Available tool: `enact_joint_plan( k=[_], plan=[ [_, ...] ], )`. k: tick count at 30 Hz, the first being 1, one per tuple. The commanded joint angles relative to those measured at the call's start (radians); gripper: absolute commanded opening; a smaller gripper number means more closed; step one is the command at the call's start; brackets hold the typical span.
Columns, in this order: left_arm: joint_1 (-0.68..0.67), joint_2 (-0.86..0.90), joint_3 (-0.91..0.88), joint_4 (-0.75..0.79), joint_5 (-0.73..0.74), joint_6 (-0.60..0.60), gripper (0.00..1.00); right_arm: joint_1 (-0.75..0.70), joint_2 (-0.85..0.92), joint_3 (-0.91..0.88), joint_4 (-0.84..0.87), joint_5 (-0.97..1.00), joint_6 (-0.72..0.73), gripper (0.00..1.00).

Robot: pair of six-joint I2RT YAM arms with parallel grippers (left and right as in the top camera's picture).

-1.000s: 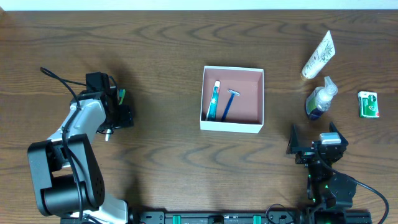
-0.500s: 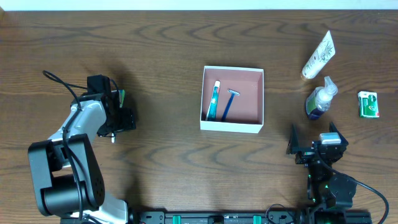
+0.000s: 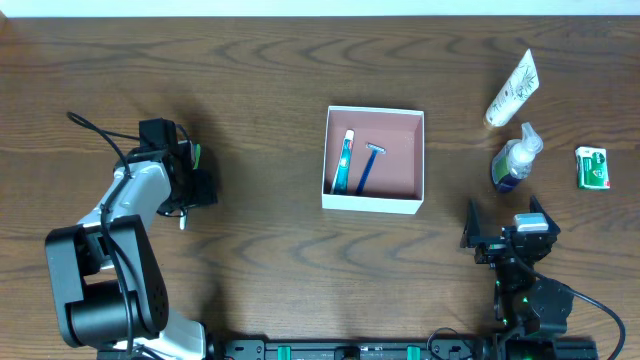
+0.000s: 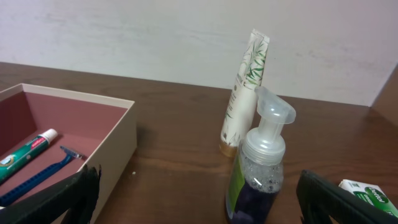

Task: Pack container
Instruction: 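Lower the left gripper and grasp the toothbrush handle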

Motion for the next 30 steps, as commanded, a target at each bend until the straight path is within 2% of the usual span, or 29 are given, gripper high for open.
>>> enact_joint_plan(
  k=[1,2,5,11,28,30],
  plan=[
    [0.006,0.004,-0.006,0.015,-0.019,0.005,0.67,0.0,-0.004,-0.002,-0.002,-0.004,-0.013,0.99],
    [0.006,0.004,-0.006,0.018,-0.019,0.005,0.67,0.0,-0.004,-0.002,-0.002,-0.004,-0.013,0.99],
    [0.006,0.004,-0.006,0.021,-0.018,0.005,0.57,0.0,-0.004,-0.002,-0.002,-0.004,-0.013,0.99],
    [0.006,0.004,-0.006,0.013,-0.018,0.004,0.5,0.0,-0.004,-0.002,-0.002,-0.004,-0.013,0.99],
    [0.006,0.073,-0.006,0.029,-0.018,0.004,0.49,0.0,-0.004,-0.002,-0.002,-0.004,-0.013,0.99],
    [0.006,0.073,-0.006,0.029,-0.018,0.004,0.46,0.0,-0.004,-0.002,-0.002,-0.004,-0.013,0.99]
  ],
)
